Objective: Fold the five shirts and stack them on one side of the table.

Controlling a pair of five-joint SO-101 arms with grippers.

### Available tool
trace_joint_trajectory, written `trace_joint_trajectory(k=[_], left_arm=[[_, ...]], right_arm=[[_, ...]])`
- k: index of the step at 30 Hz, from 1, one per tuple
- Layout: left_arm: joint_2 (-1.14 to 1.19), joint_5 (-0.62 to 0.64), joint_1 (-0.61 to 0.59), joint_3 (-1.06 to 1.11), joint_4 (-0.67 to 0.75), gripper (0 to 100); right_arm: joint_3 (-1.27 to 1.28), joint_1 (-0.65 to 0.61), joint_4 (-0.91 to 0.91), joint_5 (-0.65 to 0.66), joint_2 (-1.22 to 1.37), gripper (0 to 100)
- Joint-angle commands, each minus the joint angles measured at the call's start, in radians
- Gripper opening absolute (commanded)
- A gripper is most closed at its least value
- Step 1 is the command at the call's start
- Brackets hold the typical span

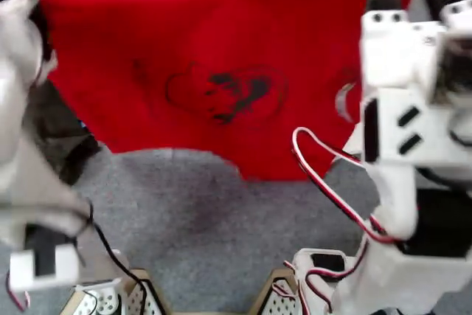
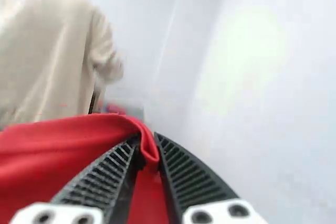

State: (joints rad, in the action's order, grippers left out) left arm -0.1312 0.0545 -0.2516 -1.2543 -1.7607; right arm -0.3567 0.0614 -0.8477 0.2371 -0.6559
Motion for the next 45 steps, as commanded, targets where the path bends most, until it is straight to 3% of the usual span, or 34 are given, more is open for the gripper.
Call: trace_joint_trajectory(k=[1, 9, 15, 22, 25, 28, 33, 37, 40, 45], left_arm=[[-0.163, -0.012, -0.013, -0.021, -0.002, 3], [-0.488, -0.026, -0.015, 0.28, -0.002, 3], [-0.749, -0.084, -0.015, 0.519, 0.0, 3], [-0.89, -0.103, -0.008, 0.88, 0.069, 3], [-0.89, -0.103, -0.007, 1.115, 0.232, 3], [-0.89, -0.1, -0.005, 1.406, 0.494, 3], [-0.887, -0.103, -0.005, 1.928, 1.175, 3], [-0.816, -0.117, 0.004, 2.184, 1.668, 3], [-0.64, -0.184, 0.013, 2.161, 1.784, 3], [-0.298, -0.19, 0.004, 1.899, 1.797, 3]], right_arm=[[-0.266, -0.005, -0.006, -0.008, 0.067, 1.5], [-0.576, -0.005, -0.025, 0.0, 0.168, 1.5], [-0.716, -0.009, -0.236, 0.041, 0.168, 1.5], [-0.622, -0.011, -0.341, 0.094, 0.18, 1.5], [-0.458, -0.011, -0.299, 0.094, 0.193, 1.5], [-0.251, -0.011, -0.193, 0.094, 0.225, 1.5], [0.119, -0.038, 0.123, 0.094, 0.3, 1.4], [0.326, -0.08, 0.445, 0.094, 0.414, 1.4], [0.334, -0.091, 0.615, 0.092, 0.541, 1.4], [0.139, -0.097, 0.644, 0.087, 0.75, 1.4]])
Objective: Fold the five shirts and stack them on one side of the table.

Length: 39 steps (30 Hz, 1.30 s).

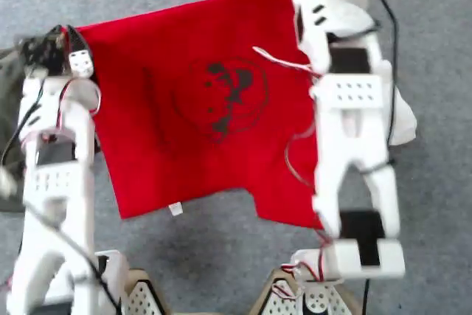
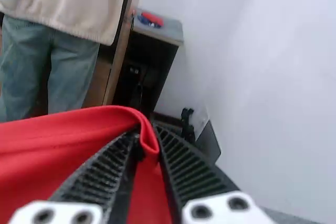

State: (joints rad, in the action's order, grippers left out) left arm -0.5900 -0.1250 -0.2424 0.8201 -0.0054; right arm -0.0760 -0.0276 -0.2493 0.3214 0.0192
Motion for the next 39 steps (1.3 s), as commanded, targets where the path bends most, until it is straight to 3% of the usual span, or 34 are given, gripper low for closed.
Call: trace_joint_trajectory(k=[1, 5, 11, 21, 24, 28, 32, 39], left_arm=[[0.216, -0.011, -0.007, -0.231, 0.04, 3], [0.327, -0.015, -0.001, -0.38, 0.02, 3], [0.338, -0.015, -0.001, -0.427, -0.153, 3], [0.338, -0.017, 0.002, -0.435, -0.594, 3], [0.313, -0.017, -0.004, -0.432, -0.732, 3], [0.227, -0.017, 0.045, -0.375, -0.891, 3], [0.137, -0.018, 0.101, -0.222, -0.905, 3], [-0.006, -0.018, 0.104, -0.005, -0.907, 3]], right_arm=[[-0.189, -0.008, 0.044, 0.002, 0.116, 1.4], [-0.392, -0.008, -0.075, 0.002, 0.263, 1.4], [-0.688, 0.003, -0.405, 0.002, 0.39, 1.4], [-0.99, 0.015, -1.142, 0.014, 0.389, 1.4], [-1.046, 0.009, -1.327, 0.117, 0.394, 1.4], [-1.052, -0.005, -1.507, 0.232, 0.394, 1.4], [-1.007, 0.029, -1.519, 0.245, 0.351, 1.4], [-0.495, 0.031, -1.496, 0.351, 0.021, 1.4]])
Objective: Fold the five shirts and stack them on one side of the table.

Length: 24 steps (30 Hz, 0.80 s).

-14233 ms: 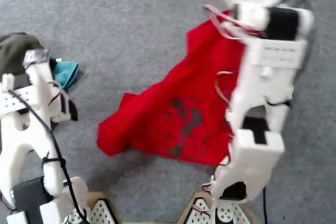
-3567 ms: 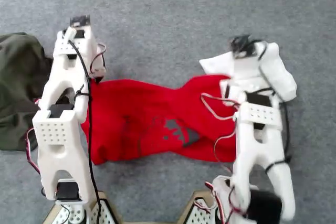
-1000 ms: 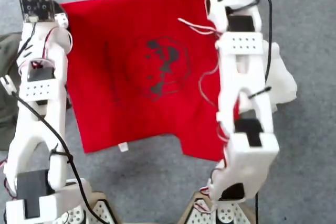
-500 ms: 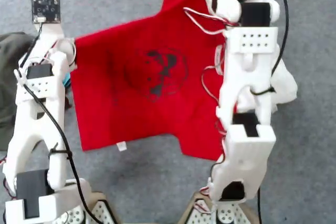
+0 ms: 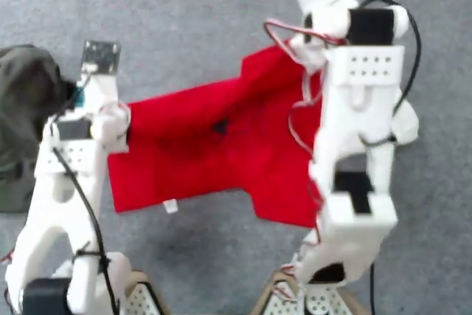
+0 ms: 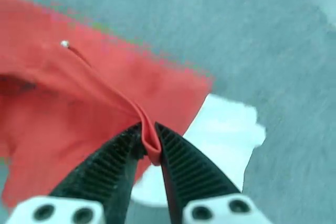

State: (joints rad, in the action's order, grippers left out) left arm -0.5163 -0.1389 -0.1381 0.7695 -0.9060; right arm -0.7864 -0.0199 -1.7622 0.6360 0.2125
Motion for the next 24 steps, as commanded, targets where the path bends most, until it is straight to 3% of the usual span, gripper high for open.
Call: trace_joint_trajectory(k=[1, 8, 14, 24], left_arm=[[-0.101, -0.005, 0.001, 0.065, -0.012, 3], [-0.193, -0.005, 0.039, 0.228, -0.002, 3], [-0.193, -0.005, 0.01, 0.34, 0.094, 3], [-0.193, -0.005, 0.01, 0.372, 0.098, 3]], right_arm=[[0.305, 0.028, 0.041, 0.043, -0.222, 1.4], [0.906, 0.094, 0.272, 0.055, -0.539, 1.4], [1.325, 0.098, 0.388, 0.074, -0.763, 1.4], [1.687, 0.184, 0.502, 0.075, -0.946, 1.4]])
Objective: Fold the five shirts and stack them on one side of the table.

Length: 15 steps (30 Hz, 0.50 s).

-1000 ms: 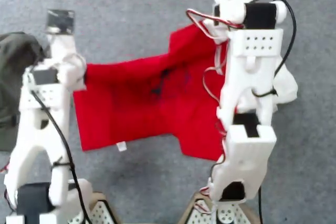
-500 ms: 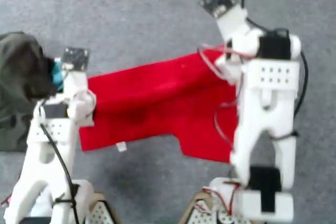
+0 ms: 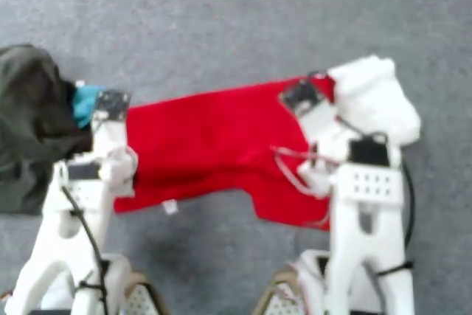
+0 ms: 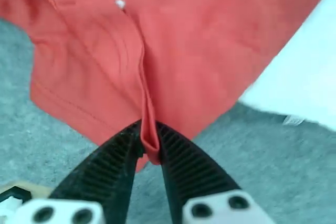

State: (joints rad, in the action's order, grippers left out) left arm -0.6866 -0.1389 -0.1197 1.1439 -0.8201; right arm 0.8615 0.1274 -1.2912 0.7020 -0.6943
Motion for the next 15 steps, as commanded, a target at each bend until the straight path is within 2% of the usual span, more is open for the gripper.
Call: trace_joint_trajectory(k=[1, 7, 15], left_arm=[[-0.023, -0.005, -0.008, -0.002, 0.009, 3], [-0.034, -0.005, -0.004, -0.035, -0.095, 3], [-0.034, -0.06, -0.007, 0.03, -0.095, 3]], right_arm=[[0.05, 0.052, 0.037, 0.009, -0.042, 1.4], [0.041, 0.135, 0.038, 0.021, -0.045, 1.4], [0.038, 0.18, 0.038, 0.037, -0.042, 1.4]])
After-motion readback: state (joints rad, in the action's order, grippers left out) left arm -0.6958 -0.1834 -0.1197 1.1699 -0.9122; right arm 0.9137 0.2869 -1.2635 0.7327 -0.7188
